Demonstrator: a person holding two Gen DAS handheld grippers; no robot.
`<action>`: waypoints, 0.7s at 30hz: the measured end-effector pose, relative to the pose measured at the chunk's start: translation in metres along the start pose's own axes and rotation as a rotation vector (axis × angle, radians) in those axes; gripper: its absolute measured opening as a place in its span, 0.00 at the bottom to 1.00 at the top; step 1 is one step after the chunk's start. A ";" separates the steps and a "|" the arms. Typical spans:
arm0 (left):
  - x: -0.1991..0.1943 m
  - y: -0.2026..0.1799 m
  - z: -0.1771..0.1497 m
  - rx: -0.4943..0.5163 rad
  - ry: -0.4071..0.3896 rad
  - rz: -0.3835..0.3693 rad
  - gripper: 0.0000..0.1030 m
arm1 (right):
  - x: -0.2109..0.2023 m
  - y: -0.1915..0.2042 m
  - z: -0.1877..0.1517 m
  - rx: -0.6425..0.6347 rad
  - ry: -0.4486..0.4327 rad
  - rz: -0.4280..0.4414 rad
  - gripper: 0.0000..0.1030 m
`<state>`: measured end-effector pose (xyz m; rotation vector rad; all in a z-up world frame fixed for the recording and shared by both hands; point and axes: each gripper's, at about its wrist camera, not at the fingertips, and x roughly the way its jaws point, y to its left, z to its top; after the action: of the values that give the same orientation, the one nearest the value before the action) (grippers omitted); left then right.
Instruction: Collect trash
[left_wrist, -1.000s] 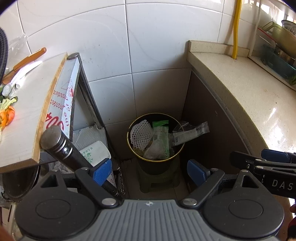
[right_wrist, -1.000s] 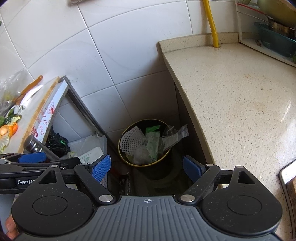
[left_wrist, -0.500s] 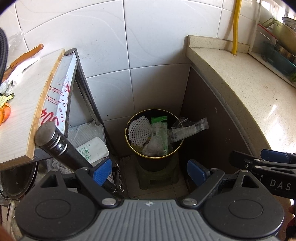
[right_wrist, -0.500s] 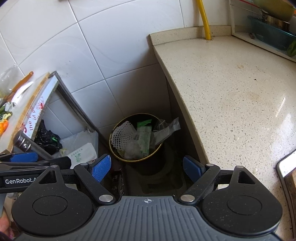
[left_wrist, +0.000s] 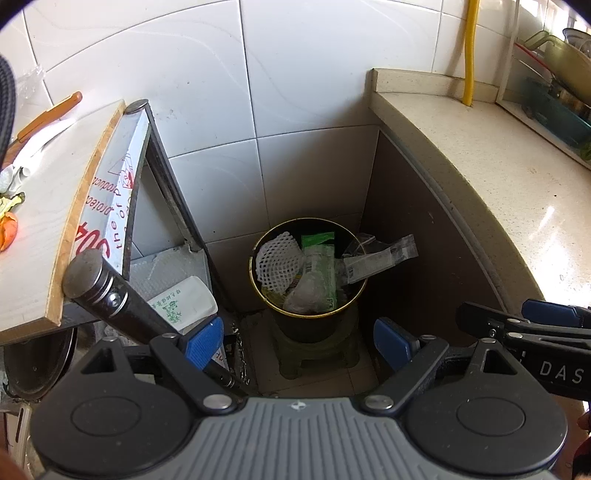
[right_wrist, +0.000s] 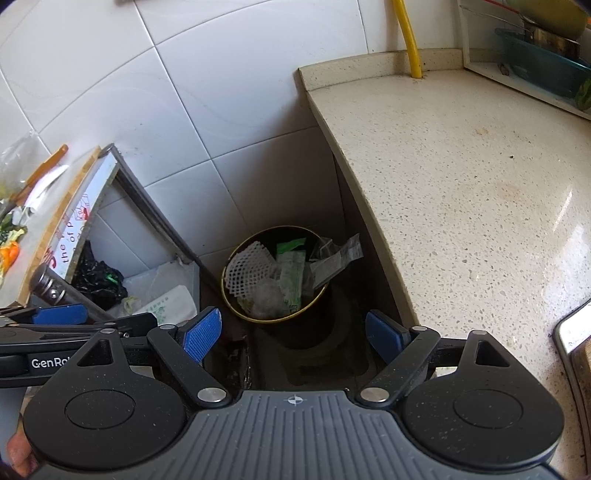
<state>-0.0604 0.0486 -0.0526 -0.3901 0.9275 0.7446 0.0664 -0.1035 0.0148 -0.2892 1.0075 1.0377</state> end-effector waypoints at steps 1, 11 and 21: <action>-0.001 -0.001 0.000 0.004 -0.005 0.006 0.85 | 0.000 0.000 0.000 0.002 0.000 0.001 0.87; -0.002 -0.001 0.002 0.018 -0.036 0.018 0.84 | 0.001 0.000 0.001 0.004 0.000 0.004 0.87; 0.003 0.000 0.004 0.011 0.001 -0.025 0.81 | -0.001 -0.001 0.001 0.014 -0.004 0.004 0.87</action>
<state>-0.0573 0.0521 -0.0527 -0.3923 0.9259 0.7159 0.0679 -0.1040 0.0155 -0.2739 1.0118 1.0338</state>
